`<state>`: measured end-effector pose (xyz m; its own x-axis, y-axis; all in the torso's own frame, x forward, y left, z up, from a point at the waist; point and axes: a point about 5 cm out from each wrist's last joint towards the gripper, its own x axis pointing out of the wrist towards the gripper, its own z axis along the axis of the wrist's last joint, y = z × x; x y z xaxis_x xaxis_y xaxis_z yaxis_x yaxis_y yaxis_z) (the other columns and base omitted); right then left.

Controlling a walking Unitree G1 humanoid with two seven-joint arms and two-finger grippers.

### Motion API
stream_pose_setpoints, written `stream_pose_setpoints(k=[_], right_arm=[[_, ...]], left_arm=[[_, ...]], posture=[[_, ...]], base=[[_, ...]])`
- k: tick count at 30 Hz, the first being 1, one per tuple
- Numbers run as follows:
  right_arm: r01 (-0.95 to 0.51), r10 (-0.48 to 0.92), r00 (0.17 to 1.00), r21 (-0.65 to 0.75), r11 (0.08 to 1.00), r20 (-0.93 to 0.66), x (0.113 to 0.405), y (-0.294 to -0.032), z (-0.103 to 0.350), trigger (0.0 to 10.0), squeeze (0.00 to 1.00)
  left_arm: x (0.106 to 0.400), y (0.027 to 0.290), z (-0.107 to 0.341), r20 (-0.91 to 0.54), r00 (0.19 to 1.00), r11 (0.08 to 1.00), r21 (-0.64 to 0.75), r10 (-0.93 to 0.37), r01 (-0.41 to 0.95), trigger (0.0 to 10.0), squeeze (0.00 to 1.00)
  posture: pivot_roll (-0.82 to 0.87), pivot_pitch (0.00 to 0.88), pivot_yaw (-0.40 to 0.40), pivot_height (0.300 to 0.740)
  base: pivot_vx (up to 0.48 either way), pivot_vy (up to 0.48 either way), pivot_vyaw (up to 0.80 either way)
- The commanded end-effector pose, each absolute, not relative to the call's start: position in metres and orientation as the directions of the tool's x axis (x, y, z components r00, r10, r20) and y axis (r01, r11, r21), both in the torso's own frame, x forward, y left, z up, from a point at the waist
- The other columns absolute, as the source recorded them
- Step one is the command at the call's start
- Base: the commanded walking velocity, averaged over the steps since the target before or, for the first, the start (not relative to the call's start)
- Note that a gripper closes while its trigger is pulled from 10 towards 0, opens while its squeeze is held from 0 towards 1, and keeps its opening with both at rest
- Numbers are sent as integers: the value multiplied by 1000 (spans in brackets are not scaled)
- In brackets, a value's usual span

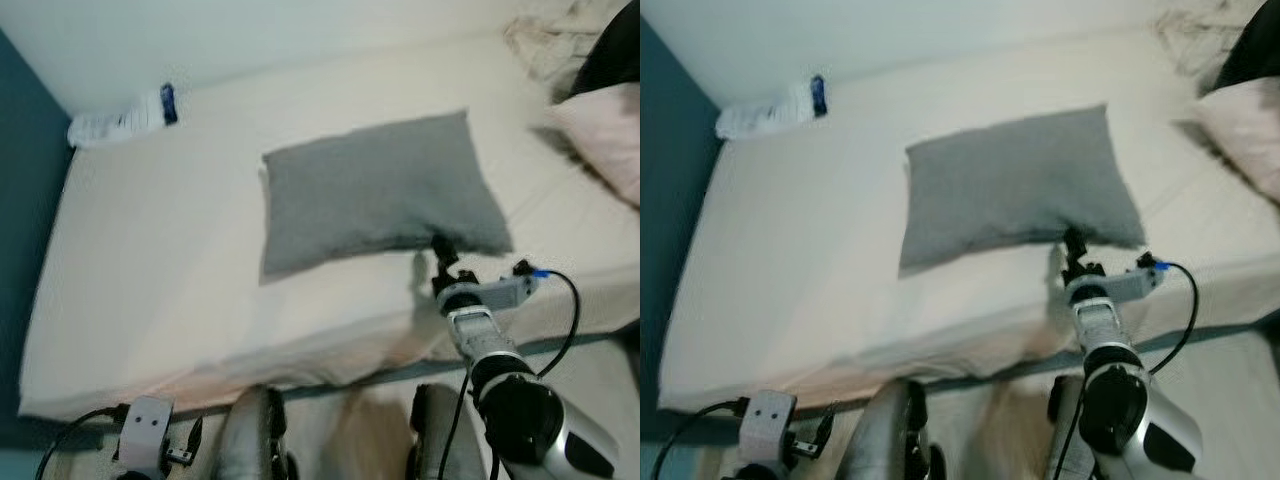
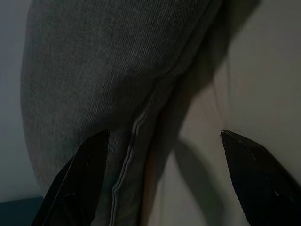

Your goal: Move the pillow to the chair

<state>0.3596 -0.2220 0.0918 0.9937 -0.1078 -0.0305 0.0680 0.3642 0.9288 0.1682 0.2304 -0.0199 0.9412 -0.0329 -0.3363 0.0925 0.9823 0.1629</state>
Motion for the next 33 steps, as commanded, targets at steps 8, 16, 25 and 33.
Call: stream_pose_setpoints(k=[8,16,25,33], right_arm=[[59,-137,990,948,313,-16,348,-227,78,10000,0],[-49,-230,965,950,309,124,352,-256,104,10000,0],[-185,-264,924,928,323,276,354,-276,130,10000,0],[-353,-150,887,850,391,437,362,-273,157,10000,0]], left_arm=[[155,241,-4,-353,934,967,214,-56,139,10000,0],[151,234,8,-370,925,964,204,-86,171,10000,0],[144,230,20,-384,917,961,197,-105,193,10000,0],[141,224,26,-404,905,956,188,-132,224,10000,0]], posture=[[194,428,197,587],[203,459,221,587],[227,493,249,587],[239,528,292,587]], base=[[0,0,0],[0,0,0],[0,0,0],[0,0,0]])
